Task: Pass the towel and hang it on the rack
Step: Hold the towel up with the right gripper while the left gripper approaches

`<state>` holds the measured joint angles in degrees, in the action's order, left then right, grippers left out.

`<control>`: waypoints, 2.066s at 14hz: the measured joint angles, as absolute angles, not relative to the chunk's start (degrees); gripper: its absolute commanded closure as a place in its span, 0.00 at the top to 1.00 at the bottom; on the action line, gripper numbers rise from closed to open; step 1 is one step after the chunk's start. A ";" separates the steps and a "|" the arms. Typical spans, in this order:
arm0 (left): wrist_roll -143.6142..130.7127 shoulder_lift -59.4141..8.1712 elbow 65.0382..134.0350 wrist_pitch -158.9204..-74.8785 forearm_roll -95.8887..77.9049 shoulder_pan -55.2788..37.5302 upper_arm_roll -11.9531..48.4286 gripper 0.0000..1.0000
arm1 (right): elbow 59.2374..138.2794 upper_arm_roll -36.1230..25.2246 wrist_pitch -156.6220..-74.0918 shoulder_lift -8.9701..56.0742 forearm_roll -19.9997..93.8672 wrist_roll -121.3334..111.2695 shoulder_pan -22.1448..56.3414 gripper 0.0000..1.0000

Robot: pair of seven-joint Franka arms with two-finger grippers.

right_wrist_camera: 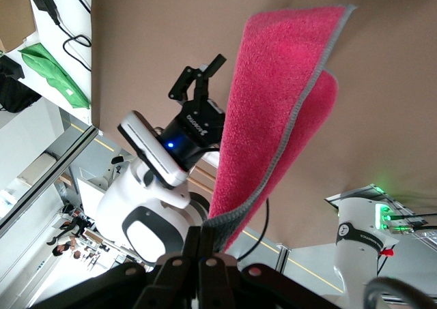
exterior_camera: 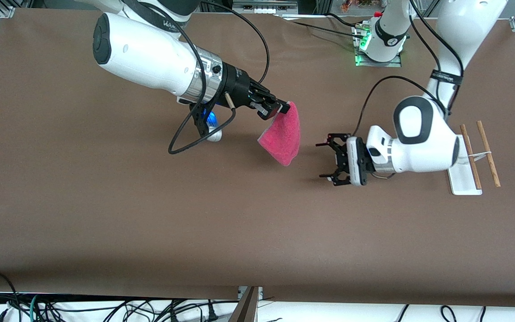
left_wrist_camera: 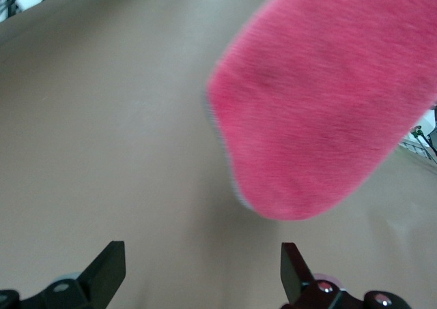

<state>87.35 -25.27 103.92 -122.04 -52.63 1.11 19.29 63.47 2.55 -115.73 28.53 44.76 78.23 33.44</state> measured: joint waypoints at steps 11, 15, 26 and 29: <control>96.00 -22.44 109.72 -138.78 -53.07 -1.10 24.97 1.00 | 63.47 2.55 -115.80 28.62 44.76 78.23 33.45 0.00; 99.76 -22.43 110.82 -138.65 -53.69 -1.02 24.97 1.00 | 63.47 2.55 -115.80 28.62 44.76 78.23 33.45 0.00; 125.60 -22.45 115.35 -128.44 -77.14 -0.19 24.87 0.69 | 63.47 2.52 -115.80 28.65 44.76 78.23 33.33 0.00; 125.90 -22.45 115.35 -128.28 -77.75 -0.13 24.87 0.46 | 63.47 2.51 -115.80 28.65 44.76 78.23 33.32 0.00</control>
<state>125.90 -22.45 115.35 -128.28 -77.75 -0.13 24.87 63.47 2.51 -115.80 28.65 44.76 78.23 33.32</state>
